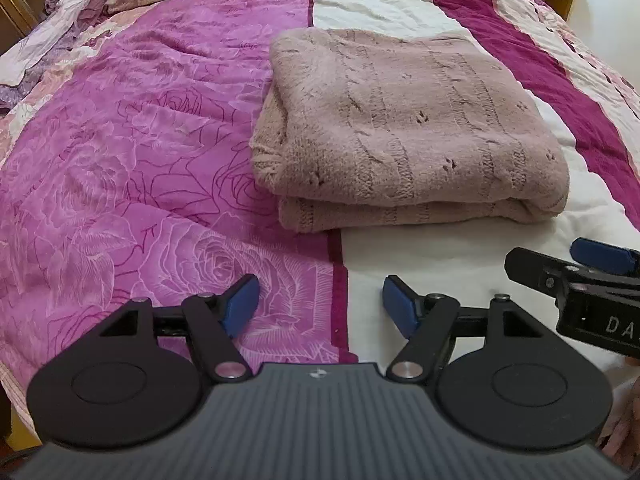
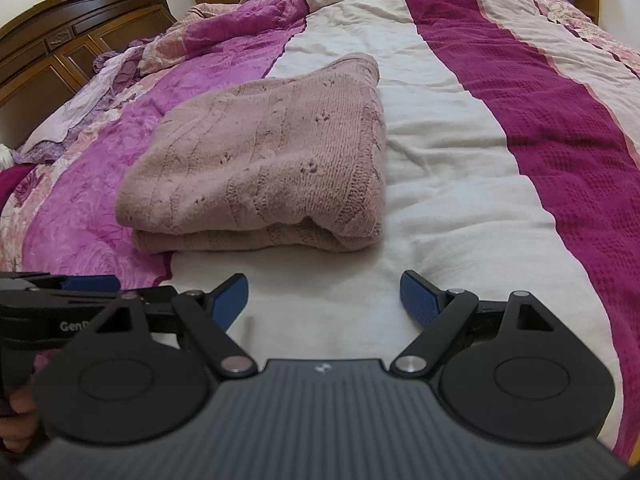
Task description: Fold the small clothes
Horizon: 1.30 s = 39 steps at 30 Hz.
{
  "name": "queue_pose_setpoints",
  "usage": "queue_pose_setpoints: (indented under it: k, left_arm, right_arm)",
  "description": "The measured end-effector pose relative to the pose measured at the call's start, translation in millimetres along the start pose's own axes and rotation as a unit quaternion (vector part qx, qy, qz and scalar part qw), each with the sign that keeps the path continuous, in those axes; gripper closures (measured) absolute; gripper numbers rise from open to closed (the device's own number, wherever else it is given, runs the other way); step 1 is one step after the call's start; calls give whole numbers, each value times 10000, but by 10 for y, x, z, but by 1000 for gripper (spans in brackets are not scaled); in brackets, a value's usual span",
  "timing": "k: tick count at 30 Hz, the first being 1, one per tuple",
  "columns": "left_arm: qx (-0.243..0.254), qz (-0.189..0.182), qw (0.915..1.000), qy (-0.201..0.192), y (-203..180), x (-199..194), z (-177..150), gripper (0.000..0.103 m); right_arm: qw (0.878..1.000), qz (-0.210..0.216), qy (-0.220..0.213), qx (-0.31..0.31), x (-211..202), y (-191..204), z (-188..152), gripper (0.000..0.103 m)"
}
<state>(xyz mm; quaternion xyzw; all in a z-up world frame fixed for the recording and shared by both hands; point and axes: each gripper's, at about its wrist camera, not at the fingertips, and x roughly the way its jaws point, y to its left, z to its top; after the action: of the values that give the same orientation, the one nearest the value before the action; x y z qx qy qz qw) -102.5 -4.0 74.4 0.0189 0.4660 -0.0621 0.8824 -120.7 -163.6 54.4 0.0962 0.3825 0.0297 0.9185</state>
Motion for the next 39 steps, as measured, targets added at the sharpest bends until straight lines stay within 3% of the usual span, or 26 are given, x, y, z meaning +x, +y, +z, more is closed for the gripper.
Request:
queue_pose_setpoints:
  k: [39]
  left_arm:
    - [-12,44,10000,-40,-11,6,-10,28]
  right_arm:
    - [10000,-15,10,-15,0,11,-2,18]
